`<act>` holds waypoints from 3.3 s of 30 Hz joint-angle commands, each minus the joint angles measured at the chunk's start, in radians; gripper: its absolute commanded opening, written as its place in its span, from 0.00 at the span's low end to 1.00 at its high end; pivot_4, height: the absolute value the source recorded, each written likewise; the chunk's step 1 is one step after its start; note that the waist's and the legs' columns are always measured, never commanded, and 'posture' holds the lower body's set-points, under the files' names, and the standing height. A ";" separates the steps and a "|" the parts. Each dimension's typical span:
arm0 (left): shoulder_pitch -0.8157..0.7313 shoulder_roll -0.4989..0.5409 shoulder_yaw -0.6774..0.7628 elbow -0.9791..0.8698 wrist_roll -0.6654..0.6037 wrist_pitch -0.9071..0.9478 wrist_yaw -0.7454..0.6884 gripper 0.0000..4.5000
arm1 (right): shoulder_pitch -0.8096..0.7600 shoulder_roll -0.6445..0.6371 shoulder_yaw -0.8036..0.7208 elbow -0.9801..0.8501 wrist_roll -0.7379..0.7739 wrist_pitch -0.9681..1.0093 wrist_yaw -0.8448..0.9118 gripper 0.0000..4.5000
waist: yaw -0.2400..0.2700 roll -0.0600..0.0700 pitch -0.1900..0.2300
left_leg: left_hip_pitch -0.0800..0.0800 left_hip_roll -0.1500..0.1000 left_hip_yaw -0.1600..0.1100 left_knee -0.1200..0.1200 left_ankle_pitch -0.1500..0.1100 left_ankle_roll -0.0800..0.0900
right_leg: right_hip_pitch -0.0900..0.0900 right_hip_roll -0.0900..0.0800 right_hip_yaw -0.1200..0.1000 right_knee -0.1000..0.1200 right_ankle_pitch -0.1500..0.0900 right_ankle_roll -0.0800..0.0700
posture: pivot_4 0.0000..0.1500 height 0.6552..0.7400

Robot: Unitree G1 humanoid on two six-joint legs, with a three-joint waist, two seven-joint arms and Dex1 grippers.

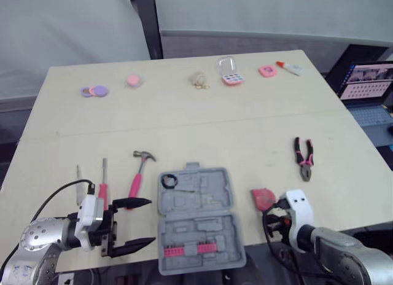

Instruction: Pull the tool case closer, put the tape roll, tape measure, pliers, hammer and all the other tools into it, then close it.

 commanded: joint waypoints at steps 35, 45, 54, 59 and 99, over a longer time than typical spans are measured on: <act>0.020 0.006 -0.003 -0.024 0.004 -0.019 -0.004 1.00 | 0.049 -0.018 0.004 -0.081 0.078 0.070 0.006 0.01 | 0.001 0.001 0.000 | 0.000 0.000 0.000 0.000 0.000 0.000 | 0.000 0.000 0.001 0.000 0.000 0.000 | 1.00 1.00; 0.021 0.005 0.000 -0.017 0.002 -0.029 -0.006 1.00 | 0.092 -0.134 -0.161 -0.139 0.198 0.169 0.134 0.99 | 0.007 0.002 0.001 | 0.000 0.002 0.000 0.000 0.000 0.000 | 0.000 -0.001 0.001 -0.001 0.000 0.000 | 1.00 1.00; 0.035 0.004 0.043 -0.017 -0.077 -0.057 -0.105 1.00 | 0.196 -0.505 -0.344 0.038 0.281 -0.180 0.568 0.99 | 0.017 0.002 0.002 | 0.001 0.001 0.003 0.000 -0.001 0.001 | 0.002 0.001 0.000 -0.003 0.000 0.000 | 1.00 1.00; 0.024 -0.034 0.064 0.010 -0.077 -0.145 -0.131 1.00 | 0.213 -0.604 -0.243 0.214 0.116 -0.585 0.734 0.99 | 0.023 0.002 0.002 | 0.001 0.001 0.004 0.001 -0.001 0.002 | 0.002 0.001 0.001 -0.003 0.001 0.001 | 1.00 1.00; 0.096 -0.065 0.054 -0.054 -0.054 -0.202 -0.018 1.00 | -0.255 -0.527 0.325 0.804 -0.296 -1.405 0.865 0.99 | 0.022 0.002 0.002 | 0.001 0.008 0.007 0.003 -0.001 0.001 | 0.002 0.000 -0.001 -0.004 0.001 0.003 | 1.00 1.00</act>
